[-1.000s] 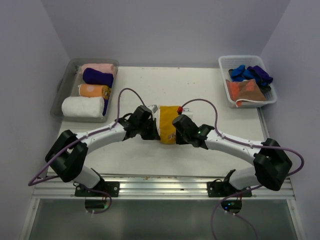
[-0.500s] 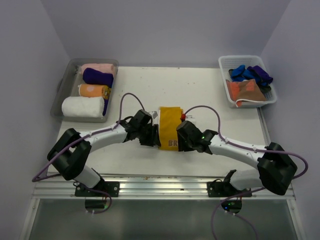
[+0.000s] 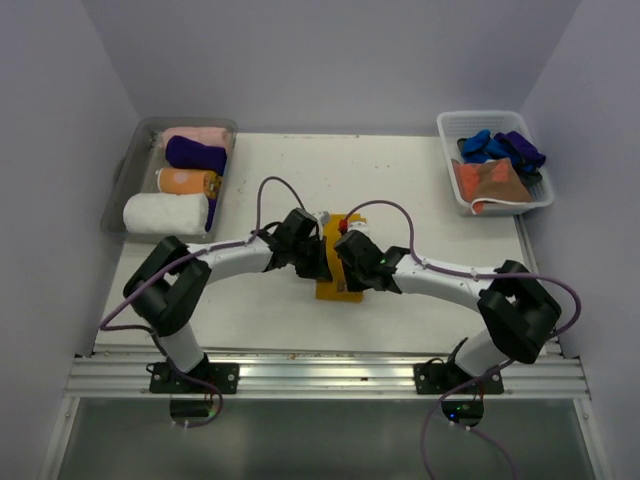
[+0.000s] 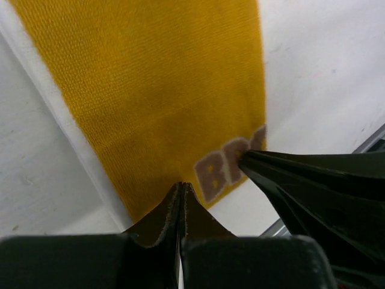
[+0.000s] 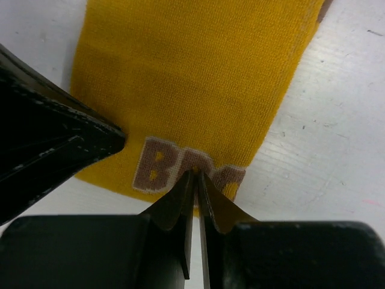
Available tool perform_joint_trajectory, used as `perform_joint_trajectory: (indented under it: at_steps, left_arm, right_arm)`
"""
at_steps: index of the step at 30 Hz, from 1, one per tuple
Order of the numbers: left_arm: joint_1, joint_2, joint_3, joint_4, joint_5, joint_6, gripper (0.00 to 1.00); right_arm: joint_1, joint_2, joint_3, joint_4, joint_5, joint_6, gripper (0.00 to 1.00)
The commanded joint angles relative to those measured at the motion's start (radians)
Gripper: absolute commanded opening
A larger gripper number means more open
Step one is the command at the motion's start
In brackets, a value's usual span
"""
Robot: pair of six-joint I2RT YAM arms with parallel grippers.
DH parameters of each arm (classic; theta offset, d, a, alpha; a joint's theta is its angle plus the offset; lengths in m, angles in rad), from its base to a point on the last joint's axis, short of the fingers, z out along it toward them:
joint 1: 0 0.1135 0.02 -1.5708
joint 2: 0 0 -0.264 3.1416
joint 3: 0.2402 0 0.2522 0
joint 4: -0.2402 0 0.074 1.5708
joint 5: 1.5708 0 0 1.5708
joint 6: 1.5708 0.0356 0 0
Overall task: Roll the towels
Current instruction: Roll the towel
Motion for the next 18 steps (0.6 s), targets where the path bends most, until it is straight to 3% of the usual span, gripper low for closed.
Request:
perform_joint_trajectory:
  at_steps: [1,7,12,14,16,17,18]
  left_arm:
    - [-0.001,0.068,-0.011,0.074,0.051,-0.002,0.0]
    - [0.003,0.1,-0.03,0.089,0.045,0.006,0.0]
    - [0.003,-0.013,-0.011,0.002,-0.015,0.018,0.0]
    - [0.003,-0.084,-0.03,-0.018,-0.028,0.011,0.0]
    - [0.001,-0.151,-0.054,-0.024,-0.048,-0.011,0.0]
    - [0.001,-0.17,-0.086,-0.023,-0.056,-0.018,0.14]
    - [0.001,-0.187,-0.105,-0.018,-0.064,-0.031,0.24]
  right_arm:
    - [-0.004,0.032,0.012,0.064,-0.013,-0.011,0.11]
    - [-0.006,0.011,-0.029,0.056,-0.013,-0.011,0.11]
    - [-0.006,-0.058,-0.072,0.048,-0.013,-0.008,0.1]
    - [-0.006,-0.115,-0.1,0.042,-0.013,0.008,0.16]
    - [-0.006,-0.171,-0.127,0.036,-0.018,0.038,0.31]
    - [-0.006,-0.19,-0.137,0.036,-0.016,0.051,0.42]
    - [-0.006,-0.202,-0.144,0.039,-0.018,0.075,0.44]
